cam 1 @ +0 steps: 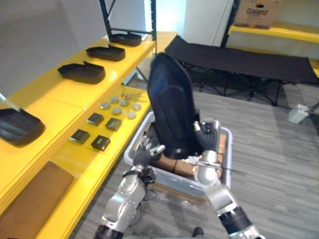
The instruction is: Walk over and take plastic housings, then place them on the shelf
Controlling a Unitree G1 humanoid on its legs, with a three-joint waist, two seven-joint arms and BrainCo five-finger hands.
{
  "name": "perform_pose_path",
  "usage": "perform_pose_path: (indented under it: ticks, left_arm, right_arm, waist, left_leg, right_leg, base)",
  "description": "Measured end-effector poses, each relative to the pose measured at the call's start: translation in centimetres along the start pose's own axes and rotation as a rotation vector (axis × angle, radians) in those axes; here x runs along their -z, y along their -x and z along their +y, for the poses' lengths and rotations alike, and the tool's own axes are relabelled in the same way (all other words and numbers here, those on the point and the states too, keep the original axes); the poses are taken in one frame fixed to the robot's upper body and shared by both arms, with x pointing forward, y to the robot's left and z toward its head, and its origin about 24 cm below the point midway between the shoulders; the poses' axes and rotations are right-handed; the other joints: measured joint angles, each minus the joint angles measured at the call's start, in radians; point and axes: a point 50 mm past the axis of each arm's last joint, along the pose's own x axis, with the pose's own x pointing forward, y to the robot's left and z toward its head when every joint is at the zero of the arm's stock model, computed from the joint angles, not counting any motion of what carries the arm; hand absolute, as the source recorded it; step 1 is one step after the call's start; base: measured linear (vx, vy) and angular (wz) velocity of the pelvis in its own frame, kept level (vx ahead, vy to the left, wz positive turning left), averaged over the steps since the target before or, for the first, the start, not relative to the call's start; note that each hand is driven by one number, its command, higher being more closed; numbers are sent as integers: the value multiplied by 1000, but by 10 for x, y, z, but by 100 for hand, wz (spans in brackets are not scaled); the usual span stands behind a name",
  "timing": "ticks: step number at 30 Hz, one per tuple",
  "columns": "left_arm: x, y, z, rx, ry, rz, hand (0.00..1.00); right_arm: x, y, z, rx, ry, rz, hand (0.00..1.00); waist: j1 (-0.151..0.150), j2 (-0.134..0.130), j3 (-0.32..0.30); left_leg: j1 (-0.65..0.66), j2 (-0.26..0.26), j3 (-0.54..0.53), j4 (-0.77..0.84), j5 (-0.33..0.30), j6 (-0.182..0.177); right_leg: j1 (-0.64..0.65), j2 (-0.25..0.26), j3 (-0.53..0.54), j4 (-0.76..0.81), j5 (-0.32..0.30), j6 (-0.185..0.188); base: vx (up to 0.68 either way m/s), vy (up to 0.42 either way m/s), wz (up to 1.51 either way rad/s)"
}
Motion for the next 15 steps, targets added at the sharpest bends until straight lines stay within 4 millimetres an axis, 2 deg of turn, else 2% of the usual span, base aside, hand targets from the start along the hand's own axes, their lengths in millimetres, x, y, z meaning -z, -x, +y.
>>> perform_pose_path:
  ticks: [8, 15]
  left_arm:
    - [1, 0, -4, -2, 17, 6, 0]
    - [0, 0, 2, -101, 25, 3, 0]
  right_arm:
    - [-7, 7, 12, -96, -53, -18, 100]
    - [-5, 21, 21, -184, -78, 15, 100]
  waist:
    - [-3, -1, -5]
    - [-4, -2, -6]
  left_leg:
    - [2, 1, 1, -1, 0, 0]
    - [9, 2, 4, -3, 0, 0]
  right_leg:
    - [0, 1, 0, 0, 0, 0]
    - [0, 3, 3, 0, 0, 0]
  base:
    - [0, 0, 0]
    - [0, 0, 0]
